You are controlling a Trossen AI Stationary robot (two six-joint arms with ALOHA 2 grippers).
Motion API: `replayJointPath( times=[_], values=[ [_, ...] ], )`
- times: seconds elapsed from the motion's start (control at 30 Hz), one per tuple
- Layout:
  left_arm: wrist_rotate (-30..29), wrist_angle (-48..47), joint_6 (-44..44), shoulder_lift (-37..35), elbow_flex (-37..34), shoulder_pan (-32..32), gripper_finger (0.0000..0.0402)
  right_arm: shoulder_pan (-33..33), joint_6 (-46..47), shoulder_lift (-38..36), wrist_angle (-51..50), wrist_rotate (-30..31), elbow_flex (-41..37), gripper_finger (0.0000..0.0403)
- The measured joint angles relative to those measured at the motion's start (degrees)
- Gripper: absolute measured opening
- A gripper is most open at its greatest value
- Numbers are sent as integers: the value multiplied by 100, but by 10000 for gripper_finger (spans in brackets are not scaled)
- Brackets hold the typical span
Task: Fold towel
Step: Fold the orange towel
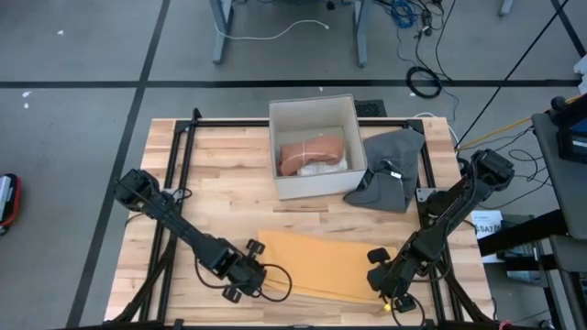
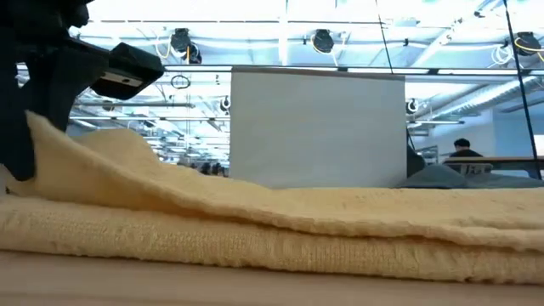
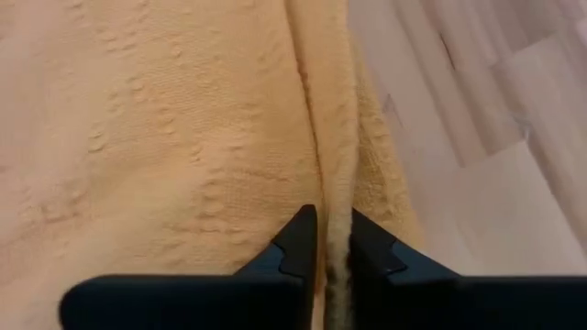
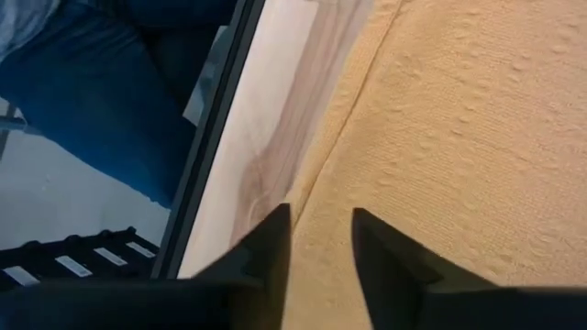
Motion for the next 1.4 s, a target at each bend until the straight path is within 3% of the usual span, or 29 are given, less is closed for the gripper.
replayJointPath(
  times=[0.23,0.43,0.5,0.67,1.0,1.4],
  values=[
    [423,29,-610,0,-2,-11,76,-10,-22,-20,59,243,0,155],
    [657,40,-930,0,-2,-26,86,-47,-509,-22,265,1941,0,156],
    [782,39,-1031,0,-2,-29,87,-104,-521,-24,274,2191,0,152],
    [1032,36,-1256,0,-2,-115,88,-221,-453,231,481,2148,-2,145],
    [1054,32,-1271,0,-2,-278,88,-544,-581,1371,1262,1203,-3,144],
    [1314,-482,-1408,0,-2,-376,88,-581,-605,1062,-396,1106,13,143]
  ],
)
